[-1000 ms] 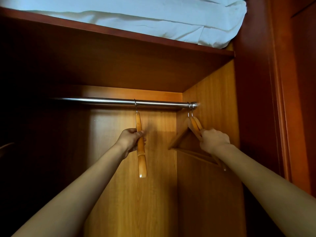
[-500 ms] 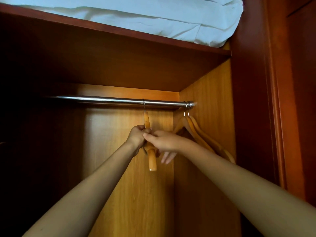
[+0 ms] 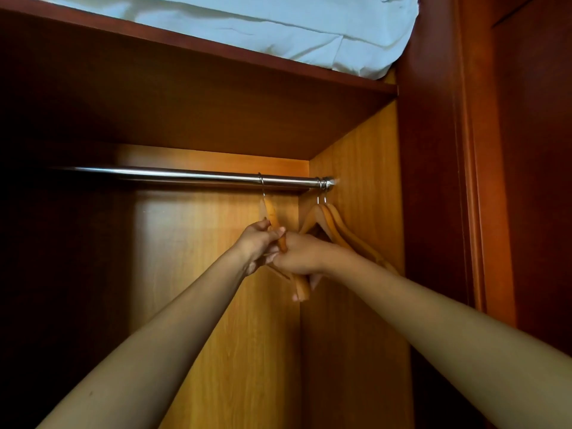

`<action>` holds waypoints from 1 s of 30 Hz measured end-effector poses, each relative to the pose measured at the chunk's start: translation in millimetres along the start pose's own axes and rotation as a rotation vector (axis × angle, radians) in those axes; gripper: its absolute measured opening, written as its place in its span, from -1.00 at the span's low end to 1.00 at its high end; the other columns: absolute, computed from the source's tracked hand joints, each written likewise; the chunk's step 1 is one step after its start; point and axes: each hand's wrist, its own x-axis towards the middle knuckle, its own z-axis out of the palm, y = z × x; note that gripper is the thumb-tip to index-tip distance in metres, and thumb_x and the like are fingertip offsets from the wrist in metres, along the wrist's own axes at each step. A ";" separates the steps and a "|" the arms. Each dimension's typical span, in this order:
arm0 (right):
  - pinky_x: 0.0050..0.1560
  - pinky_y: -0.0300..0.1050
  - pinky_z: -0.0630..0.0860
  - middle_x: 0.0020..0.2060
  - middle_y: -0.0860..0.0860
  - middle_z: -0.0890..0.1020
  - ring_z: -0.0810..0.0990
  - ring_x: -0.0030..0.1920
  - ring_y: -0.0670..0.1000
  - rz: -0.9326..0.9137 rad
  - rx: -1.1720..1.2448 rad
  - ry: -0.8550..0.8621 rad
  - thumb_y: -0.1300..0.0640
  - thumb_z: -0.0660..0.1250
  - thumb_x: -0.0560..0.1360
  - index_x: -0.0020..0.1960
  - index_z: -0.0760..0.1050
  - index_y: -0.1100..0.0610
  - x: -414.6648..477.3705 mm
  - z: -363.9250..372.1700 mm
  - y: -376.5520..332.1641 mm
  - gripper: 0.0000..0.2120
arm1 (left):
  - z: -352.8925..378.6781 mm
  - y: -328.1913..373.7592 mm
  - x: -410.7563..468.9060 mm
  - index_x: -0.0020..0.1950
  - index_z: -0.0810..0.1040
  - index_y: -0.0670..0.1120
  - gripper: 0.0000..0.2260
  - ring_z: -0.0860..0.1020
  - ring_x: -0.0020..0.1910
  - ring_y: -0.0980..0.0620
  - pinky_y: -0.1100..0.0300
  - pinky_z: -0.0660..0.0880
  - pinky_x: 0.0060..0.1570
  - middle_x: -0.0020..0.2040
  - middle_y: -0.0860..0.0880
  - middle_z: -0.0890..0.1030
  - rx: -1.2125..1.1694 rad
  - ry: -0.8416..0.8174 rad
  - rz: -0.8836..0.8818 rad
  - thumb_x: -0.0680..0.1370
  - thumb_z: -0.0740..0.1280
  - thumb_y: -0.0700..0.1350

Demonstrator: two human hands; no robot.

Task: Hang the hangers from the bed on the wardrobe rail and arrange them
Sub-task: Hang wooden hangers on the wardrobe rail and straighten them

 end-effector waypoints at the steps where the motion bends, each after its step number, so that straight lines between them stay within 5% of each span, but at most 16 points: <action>1: -0.21 0.04 0.66 -0.01 0.26 0.57 0.66 -0.18 0.24 -0.012 -0.044 0.067 0.13 0.16 0.59 0.39 0.24 0.19 -1.2 0.1 3.2 -0.60 | 4.9 1.1 2.1 0.51 0.21 -0.15 -0.46 0.56 -0.32 0.08 0.28 0.53 -0.44 0.19 -0.18 0.57 0.000 -0.001 0.002 0.57 0.31 -0.16; 4: -0.42 -0.06 0.63 -0.27 0.10 0.41 0.63 -0.42 0.10 0.002 -0.022 0.218 0.12 0.16 0.60 0.29 0.36 0.25 -5.9 -3.2 19.8 -0.68 | 18.1 4.9 7.3 0.52 0.17 -0.14 -0.44 0.51 -0.39 0.11 0.33 0.51 -0.49 -0.02 -0.12 0.57 -0.029 -0.009 -0.005 0.57 0.32 -0.17; 7: -0.49 -0.09 0.61 -0.26 0.15 0.48 0.65 -0.41 0.11 0.028 -0.051 0.324 0.16 0.12 0.61 0.23 0.39 0.28 -10.0 -10.3 37.5 -0.73 | 34.2 4.0 12.6 0.49 0.21 -0.13 -0.48 0.55 -0.54 0.20 0.37 0.51 -0.50 -0.21 -0.03 0.56 -0.019 -0.015 -0.008 0.57 0.31 -0.18; 12: -0.48 -0.05 0.62 -0.35 0.16 0.54 0.66 -0.42 0.13 0.083 -0.063 0.407 0.15 0.12 0.61 0.16 0.41 0.25 -11.2 -13.8 62.2 -0.77 | 61.2 1.3 14.9 0.31 0.40 -0.06 -0.71 0.49 -0.30 0.12 0.31 0.44 -0.39 0.01 -0.11 0.60 0.024 -0.062 0.003 0.59 0.28 -0.17; 15: -0.43 0.02 0.64 -0.33 0.17 0.57 0.65 -0.45 0.11 0.105 -0.061 0.418 0.13 0.13 0.60 0.14 0.42 0.24 -12.8 -18.1 75.3 -0.78 | 75.1 -1.4 17.4 0.38 0.32 -0.08 -0.64 0.49 -0.29 0.10 0.29 0.44 -0.35 -0.09 -0.06 0.56 0.035 -0.094 0.007 0.59 0.26 -0.19; 18: -0.42 0.04 0.64 -0.31 0.20 0.59 0.66 -0.46 0.11 0.123 -0.056 0.416 0.14 0.12 0.60 0.15 0.41 0.24 -13.5 -20.6 83.6 -0.77 | 82.4 -3.3 17.0 -0.03 0.37 -0.02 -0.90 0.51 -0.27 0.10 0.27 0.45 -0.31 -0.12 -0.05 0.56 0.029 -0.109 -0.025 0.59 0.26 -0.20; 20: -0.39 0.05 0.64 -0.28 0.21 0.60 0.66 -0.44 0.12 0.134 -0.069 0.421 0.13 0.11 0.61 0.15 0.41 0.24 -13.2 -19.4 86.2 -0.77 | 84.4 -5.7 20.1 -0.15 0.40 -0.01 -0.85 0.52 -0.28 0.09 0.26 0.42 -0.34 -0.15 -0.04 0.58 0.030 -0.126 -0.037 0.59 0.26 -0.21; 22: -0.39 0.04 0.65 -0.23 0.21 0.61 0.66 -0.42 0.12 0.145 -0.083 0.433 0.13 0.11 0.61 0.17 0.40 0.23 -11.9 -17.1 87.0 -0.78 | 85.9 -6.2 21.6 -0.01 0.47 -0.07 -0.95 0.54 -0.24 0.08 0.26 0.45 -0.30 -0.15 -0.02 0.58 0.044 -0.137 -0.033 0.59 0.26 -0.21; 30: -0.34 -0.01 0.65 -0.25 0.16 0.60 0.67 -0.34 0.11 0.196 -0.183 0.446 0.13 0.12 0.61 0.18 0.40 0.22 -8.4 -13.8 89.8 -0.78 | 89.3 -10.4 26.9 0.37 0.41 -0.08 -0.67 0.59 0.12 -0.08 0.04 0.49 0.17 0.24 -0.15 0.58 0.100 -0.174 -0.061 0.59 0.26 -0.16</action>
